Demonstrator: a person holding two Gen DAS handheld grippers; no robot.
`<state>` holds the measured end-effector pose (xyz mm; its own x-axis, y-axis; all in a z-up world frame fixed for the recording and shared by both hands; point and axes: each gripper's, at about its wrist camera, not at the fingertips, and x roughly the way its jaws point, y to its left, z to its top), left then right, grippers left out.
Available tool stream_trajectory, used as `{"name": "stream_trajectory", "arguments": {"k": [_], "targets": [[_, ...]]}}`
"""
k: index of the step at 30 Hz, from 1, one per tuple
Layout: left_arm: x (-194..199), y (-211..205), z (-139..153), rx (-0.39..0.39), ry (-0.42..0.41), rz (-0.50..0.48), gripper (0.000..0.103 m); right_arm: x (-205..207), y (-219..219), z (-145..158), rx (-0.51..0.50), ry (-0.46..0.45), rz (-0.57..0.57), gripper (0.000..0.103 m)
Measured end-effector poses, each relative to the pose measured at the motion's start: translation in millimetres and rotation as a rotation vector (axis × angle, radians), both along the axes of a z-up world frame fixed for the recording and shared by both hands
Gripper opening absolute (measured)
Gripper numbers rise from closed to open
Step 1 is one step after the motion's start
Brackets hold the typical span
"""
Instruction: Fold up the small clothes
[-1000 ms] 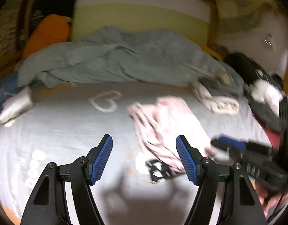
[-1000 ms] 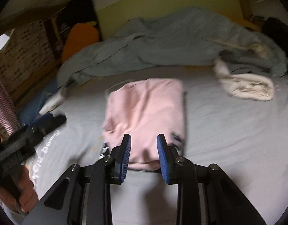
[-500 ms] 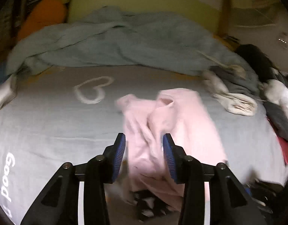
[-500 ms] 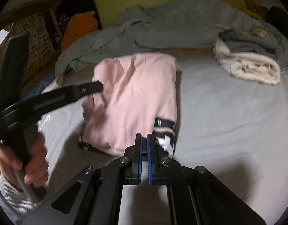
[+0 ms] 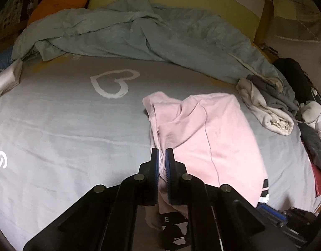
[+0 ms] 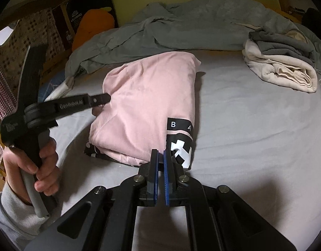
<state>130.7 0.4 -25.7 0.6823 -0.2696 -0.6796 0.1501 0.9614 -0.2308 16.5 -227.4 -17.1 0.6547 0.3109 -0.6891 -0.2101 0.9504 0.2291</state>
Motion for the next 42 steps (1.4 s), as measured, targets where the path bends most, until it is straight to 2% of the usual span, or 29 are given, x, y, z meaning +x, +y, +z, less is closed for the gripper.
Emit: {"name": "stream_trajectory", "arguments": {"k": [3, 6, 15, 16, 17, 18, 20, 25, 27, 30, 32, 34, 36, 37, 38, 39, 40, 42], "targets": [[-1, 1, -1, 0.004, 0.002, 0.003, 0.011, -2, 3, 2, -0.018, -0.009, -0.002, 0.005], [-5, 6, 1, -0.032, 0.005, 0.001, 0.009, -5, 5, 3, -0.043, -0.022, 0.004, 0.005], [-28, 13, 20, -0.076, -0.043, -0.005, 0.009, -10, 8, 10, -0.066, -0.04, 0.002, 0.005], [-30, 13, 23, -0.082, -0.047, -0.013, 0.011, -11, 8, 11, -0.068, -0.043, 0.002, 0.005], [-32, 13, 24, -0.091, -0.045, -0.02, 0.024, -11, 7, 12, -0.068, -0.046, 0.001, 0.005], [-34, 13, 25, -0.106, -0.041, -0.028, 0.045, -12, 7, 14, -0.068, -0.049, -0.002, 0.005], [-35, 16, 26, -0.156, -0.03, -0.036, 0.063, -14, 5, 18, -0.06, -0.069, -0.016, 0.006], [-4, 20, 19, -0.289, 0.047, -0.058, 0.065, -15, -15, 35, 0.002, -0.135, -0.103, 0.046], [19, 18, 16, -0.287, 0.077, -0.051, 0.063, -4, -26, 40, 0.039, -0.131, -0.144, 0.048], [55, 17, 11, -0.222, 0.109, 0.016, 0.06, 19, -43, 45, 0.11, -0.102, -0.189, 0.048], [76, 18, 3, -0.201, 0.157, 0.037, 0.06, 34, -48, 40, 0.121, -0.054, -0.176, 0.048], [87, 18, -8, -0.16, 0.215, 0.041, 0.06, 45, -46, 29, 0.09, 0.003, -0.143, 0.048], [85, 18, -9, -0.144, 0.208, 0.03, 0.06, 47, -48, 19, 0.089, 0.033, -0.142, 0.048], [78, 19, -3, -0.151, 0.174, 0.024, 0.057, 49, -50, 15, 0.11, 0.047, -0.148, 0.048], [67, 22, 6, -0.194, 0.114, 0.013, 0.052, 51, -55, 11, 0.148, 0.066, -0.156, 0.048], [55, 27, 15, -0.241, 0.062, -0.011, 0.054, 54, -59, 9, 0.19, 0.08, -0.159, 0.048], [45, 29, 22, -0.266, 0.046, -0.038, 0.057, 58, -63, 8, 0.236, 0.094, -0.158, 0.048], [38, 33, 23, -0.308, 0.1, -0.056, 0.069, 71, -73, 4, 0.364, 0.132, -0.14, 0.048]]}}
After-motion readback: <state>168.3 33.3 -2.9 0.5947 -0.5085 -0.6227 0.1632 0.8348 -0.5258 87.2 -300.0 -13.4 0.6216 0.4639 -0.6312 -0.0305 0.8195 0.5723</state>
